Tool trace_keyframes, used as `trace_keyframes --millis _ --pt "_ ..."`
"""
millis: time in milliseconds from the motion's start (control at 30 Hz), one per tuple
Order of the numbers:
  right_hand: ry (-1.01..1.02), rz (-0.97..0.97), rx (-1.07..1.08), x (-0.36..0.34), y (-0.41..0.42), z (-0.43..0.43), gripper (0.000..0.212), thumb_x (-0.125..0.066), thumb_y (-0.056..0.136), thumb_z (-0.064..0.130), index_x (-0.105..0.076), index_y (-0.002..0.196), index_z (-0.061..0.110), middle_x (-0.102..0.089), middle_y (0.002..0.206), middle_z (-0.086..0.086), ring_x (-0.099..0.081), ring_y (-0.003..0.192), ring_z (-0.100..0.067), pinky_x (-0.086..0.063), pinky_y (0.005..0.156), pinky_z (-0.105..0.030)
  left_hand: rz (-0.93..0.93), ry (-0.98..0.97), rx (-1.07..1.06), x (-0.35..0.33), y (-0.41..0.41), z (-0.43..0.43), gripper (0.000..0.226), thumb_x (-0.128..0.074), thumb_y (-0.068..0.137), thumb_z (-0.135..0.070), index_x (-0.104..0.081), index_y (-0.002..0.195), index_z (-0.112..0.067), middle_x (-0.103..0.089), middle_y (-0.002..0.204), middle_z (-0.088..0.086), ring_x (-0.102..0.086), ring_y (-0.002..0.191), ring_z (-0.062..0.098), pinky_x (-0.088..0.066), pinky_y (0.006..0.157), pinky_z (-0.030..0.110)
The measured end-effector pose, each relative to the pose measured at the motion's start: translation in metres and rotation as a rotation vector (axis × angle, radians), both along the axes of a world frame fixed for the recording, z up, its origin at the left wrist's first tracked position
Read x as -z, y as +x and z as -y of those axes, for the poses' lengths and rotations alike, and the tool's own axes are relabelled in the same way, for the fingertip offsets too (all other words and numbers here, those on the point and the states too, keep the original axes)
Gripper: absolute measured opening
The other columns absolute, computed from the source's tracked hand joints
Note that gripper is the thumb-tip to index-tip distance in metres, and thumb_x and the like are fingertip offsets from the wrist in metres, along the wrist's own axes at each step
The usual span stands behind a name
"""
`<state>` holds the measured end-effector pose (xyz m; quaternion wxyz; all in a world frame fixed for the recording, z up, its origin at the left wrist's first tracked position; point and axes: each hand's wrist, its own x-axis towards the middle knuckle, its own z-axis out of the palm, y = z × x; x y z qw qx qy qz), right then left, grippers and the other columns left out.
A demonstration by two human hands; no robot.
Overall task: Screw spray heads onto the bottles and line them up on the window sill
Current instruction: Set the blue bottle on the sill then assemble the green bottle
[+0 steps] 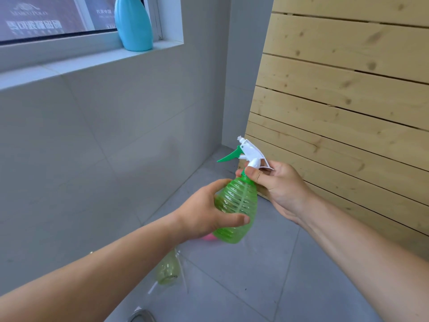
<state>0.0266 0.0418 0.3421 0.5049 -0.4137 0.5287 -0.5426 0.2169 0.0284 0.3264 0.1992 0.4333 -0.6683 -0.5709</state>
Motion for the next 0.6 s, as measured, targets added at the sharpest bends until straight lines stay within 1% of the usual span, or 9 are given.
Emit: trace_keyframes --millis 100,200,233,267,333,400,467,533,600 --pt "0.007 0.017 -0.011 -0.001 -0.002 0.002 0.028 -0.075 0.079 0.028 -0.07 0.099 0.009 -0.076 0.102 -0.015 -0.071 0.1 -0.03 -0.052 0.1 -0.045 -0.019 -0.03 -0.018 -0.002 0.004 0.007 0.079 -0.093 0.059 -0.039 -0.058 0.131 -0.037 -0.079 0.113 -0.002 -0.076 0.106 0.017 -0.059 0.099 0.045" --pt "0.018 -0.004 -0.047 -0.005 0.003 0.004 0.052 -0.072 0.074 0.042 -0.063 0.119 0.017 -0.075 0.113 -0.007 -0.07 0.107 -0.028 -0.05 0.101 -0.046 -0.139 -0.045 -0.106 -0.011 0.009 0.018 0.071 -0.09 0.072 -0.027 -0.058 0.134 -0.034 -0.078 0.119 0.001 -0.074 0.113 0.021 -0.06 0.099 0.042" --pt "0.008 -0.03 -0.076 -0.008 0.007 0.006 0.052 -0.069 0.077 0.042 -0.061 0.124 0.021 -0.075 0.115 -0.005 -0.069 0.11 -0.026 -0.049 0.102 -0.047 -0.189 -0.048 -0.14 -0.017 0.011 0.022 0.067 -0.088 0.078 -0.021 -0.057 0.137 -0.031 -0.077 0.121 0.004 -0.073 0.115 0.024 -0.06 0.098 0.04" --pt "0.0 -0.063 -0.115 -0.009 0.011 0.005 0.046 -0.065 0.083 0.04 -0.06 0.126 0.026 -0.076 0.115 -0.003 -0.069 0.111 -0.023 -0.05 0.102 -0.047 -0.234 -0.037 -0.172 -0.021 0.011 0.023 0.064 -0.084 0.084 -0.016 -0.055 0.14 -0.028 -0.077 0.122 0.007 -0.072 0.117 0.027 -0.06 0.097 0.038" --pt "-0.052 -0.119 -0.199 -0.02 0.027 0.011 0.033 -0.055 0.096 0.028 -0.059 0.128 0.029 -0.076 0.115 0.002 -0.07 0.11 -0.018 -0.055 0.094 -0.037 -0.308 -0.028 -0.223 -0.034 0.019 0.034 0.057 -0.074 0.094 -0.019 -0.051 0.145 -0.028 -0.075 0.126 0.007 -0.071 0.119 0.026 -0.059 0.098 0.036" --pt "-0.122 -0.126 -0.235 -0.034 0.04 0.021 0.035 -0.05 0.098 0.024 -0.056 0.131 0.03 -0.076 0.115 0.006 -0.072 0.105 -0.013 -0.057 0.082 -0.024 -0.36 0.008 -0.257 -0.048 0.028 0.044 0.051 -0.064 0.1 -0.027 -0.049 0.149 -0.034 -0.073 0.132 -0.001 -0.07 0.123 0.019 -0.053 0.108 0.042" --pt "-0.194 -0.162 -0.268 -0.054 0.055 0.037 0.043 -0.054 0.092 0.031 -0.054 0.135 0.033 -0.075 0.117 0.006 -0.071 0.107 -0.012 -0.056 0.086 -0.025 -0.401 0.002 -0.287 -0.065 0.043 0.059 0.051 -0.057 0.104 -0.026 -0.046 0.152 -0.037 -0.072 0.134 -0.007 -0.069 0.122 0.014 -0.051 0.11 0.04" --pt "-0.248 -0.235 -0.31 -0.074 0.073 0.066 0.046 -0.057 0.091 0.035 -0.052 0.137 0.038 -0.073 0.121 0.002 -0.07 0.111 -0.014 -0.053 0.096 -0.034 -0.434 -0.052 -0.327 -0.084 0.063 0.078 0.051 -0.058 0.103 -0.019 -0.047 0.151 -0.035 -0.076 0.126 -0.009 -0.074 0.111 0.009 -0.06 0.096 0.029" --pt "-0.291 -0.304 -0.283 -0.091 0.094 0.102 0.048 -0.06 0.092 0.043 -0.049 0.139 0.044 -0.069 0.124 -0.007 -0.071 0.108 -0.016 -0.052 0.099 -0.038 -0.462 -0.118 -0.361 -0.105 0.083 0.099 0.046 -0.058 0.103 -0.013 -0.054 0.143 -0.036 -0.081 0.104 -0.013 -0.078 0.092 0.004 -0.063 0.076 0.02"
